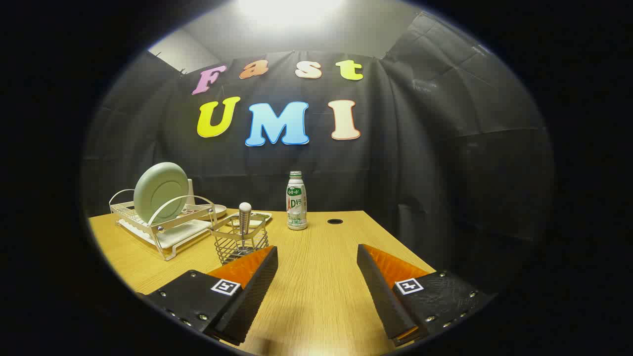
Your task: Take the plate from the dish rack, then take the spoon from the basket and place it into the plate.
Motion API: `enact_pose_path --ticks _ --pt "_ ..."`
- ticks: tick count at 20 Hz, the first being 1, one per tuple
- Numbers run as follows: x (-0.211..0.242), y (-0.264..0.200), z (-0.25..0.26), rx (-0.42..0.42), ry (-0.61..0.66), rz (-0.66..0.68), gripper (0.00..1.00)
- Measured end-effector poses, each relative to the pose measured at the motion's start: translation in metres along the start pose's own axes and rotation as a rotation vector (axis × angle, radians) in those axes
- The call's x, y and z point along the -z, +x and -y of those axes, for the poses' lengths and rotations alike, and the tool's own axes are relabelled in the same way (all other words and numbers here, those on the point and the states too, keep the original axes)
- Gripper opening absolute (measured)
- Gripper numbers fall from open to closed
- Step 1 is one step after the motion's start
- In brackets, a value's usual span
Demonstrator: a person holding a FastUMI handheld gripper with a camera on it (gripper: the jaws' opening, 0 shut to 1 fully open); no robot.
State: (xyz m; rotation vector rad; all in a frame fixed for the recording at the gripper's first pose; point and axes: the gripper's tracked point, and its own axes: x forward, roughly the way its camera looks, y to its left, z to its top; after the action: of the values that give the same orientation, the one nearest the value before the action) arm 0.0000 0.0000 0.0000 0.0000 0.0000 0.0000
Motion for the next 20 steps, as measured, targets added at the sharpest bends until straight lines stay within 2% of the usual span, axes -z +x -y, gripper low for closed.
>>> enact_pose_path --ticks 12,16,20 --pt "0.0 0.006 0.001 0.009 0.002 -0.003 0.98" --pt "0.003 0.053 0.006 0.021 0.015 -0.038 0.98" --pt "-0.023 0.086 0.017 0.062 0.009 0.003 0.98"
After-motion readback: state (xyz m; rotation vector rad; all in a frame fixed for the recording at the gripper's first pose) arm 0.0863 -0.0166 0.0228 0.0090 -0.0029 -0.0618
